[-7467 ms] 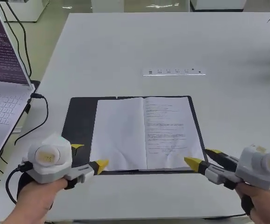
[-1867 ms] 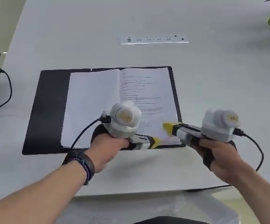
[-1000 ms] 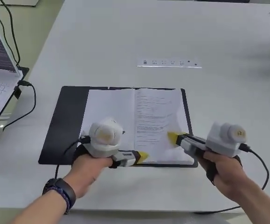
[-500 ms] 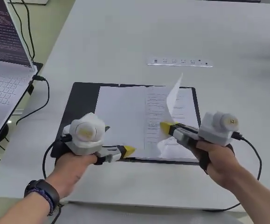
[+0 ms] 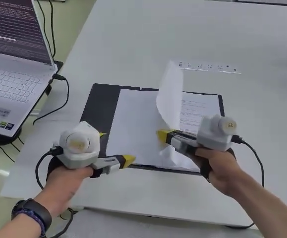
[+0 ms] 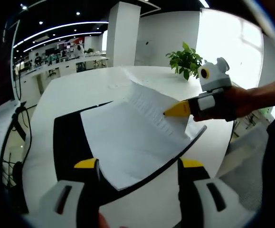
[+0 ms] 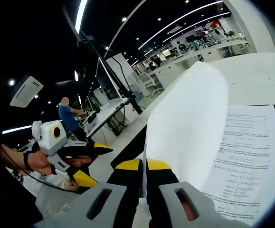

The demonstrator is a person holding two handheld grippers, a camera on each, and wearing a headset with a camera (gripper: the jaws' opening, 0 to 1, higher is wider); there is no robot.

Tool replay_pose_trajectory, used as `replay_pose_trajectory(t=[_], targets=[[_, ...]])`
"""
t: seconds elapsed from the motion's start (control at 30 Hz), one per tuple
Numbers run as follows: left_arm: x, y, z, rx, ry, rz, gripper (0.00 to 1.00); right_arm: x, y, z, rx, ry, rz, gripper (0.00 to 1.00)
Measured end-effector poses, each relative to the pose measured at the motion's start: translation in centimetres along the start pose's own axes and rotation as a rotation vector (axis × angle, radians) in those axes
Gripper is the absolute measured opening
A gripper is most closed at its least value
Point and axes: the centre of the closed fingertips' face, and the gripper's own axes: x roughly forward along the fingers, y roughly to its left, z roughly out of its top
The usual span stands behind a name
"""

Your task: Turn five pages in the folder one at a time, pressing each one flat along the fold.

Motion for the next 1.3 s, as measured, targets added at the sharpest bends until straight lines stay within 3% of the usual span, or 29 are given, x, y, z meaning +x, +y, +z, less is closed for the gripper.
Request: replay_pose_trajectory(t=[0.3, 0.77, 0.97, 1.3], targets=[[-1.6, 1.0, -0.7, -0.024, -0.012, 0.025, 0.66, 2.5, 1.6, -0.9, 0.006, 0.036, 0.038, 0.01], [-2.6, 2.5, -1.4, -0.054, -0.016, 0.04, 0.66, 5.9, 3.1, -2.3, 0.057, 0.077, 0.076, 0.0], [-2.9, 3.1, -1.3, -0.068, -0.022, 0.046, 0.66, 7.2, 2.9, -3.4, 0.099, 0.101, 0.071, 0.01], [-2.9, 3.2, -2.1, -0.091, -0.016, 0.046, 0.66, 9.1, 2.6, -4.9, 0.163, 0.137, 0.063, 0.03]])
